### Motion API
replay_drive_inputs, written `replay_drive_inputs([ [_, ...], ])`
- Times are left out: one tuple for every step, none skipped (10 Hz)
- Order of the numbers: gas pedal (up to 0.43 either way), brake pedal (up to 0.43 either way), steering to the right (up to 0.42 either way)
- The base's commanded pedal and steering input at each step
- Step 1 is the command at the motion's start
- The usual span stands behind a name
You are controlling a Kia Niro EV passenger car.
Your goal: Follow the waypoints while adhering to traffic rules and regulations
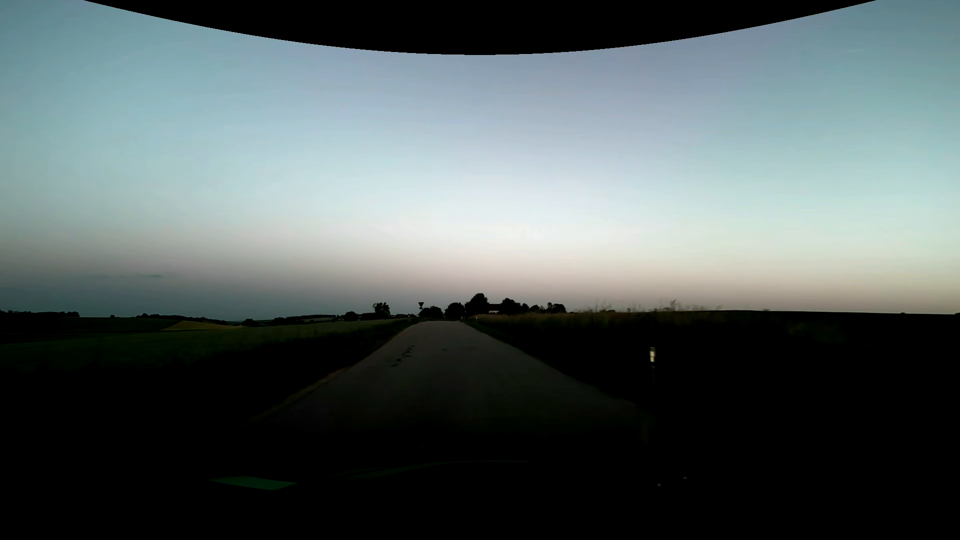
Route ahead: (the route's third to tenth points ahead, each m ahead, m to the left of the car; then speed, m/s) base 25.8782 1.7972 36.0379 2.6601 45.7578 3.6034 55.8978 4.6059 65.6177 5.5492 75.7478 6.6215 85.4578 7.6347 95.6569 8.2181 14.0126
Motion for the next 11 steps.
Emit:
replay_drive_inputs([
  [0.480, 0.000, -0.028],
  [0.480, 0.000, -0.027],
  [0.480, 0.000, -0.028],
  [0.480, 0.000, -0.028],
  [0.480, 0.000, -0.028],
  [0.480, 0.000, -0.028],
  [0.480, 0.000, -0.028],
  [0.480, 0.000, -0.026],
  [0.480, 0.000, -0.024],
  [0.480, 0.000, -0.023],
  [0.480, 0.000, -0.020],
])
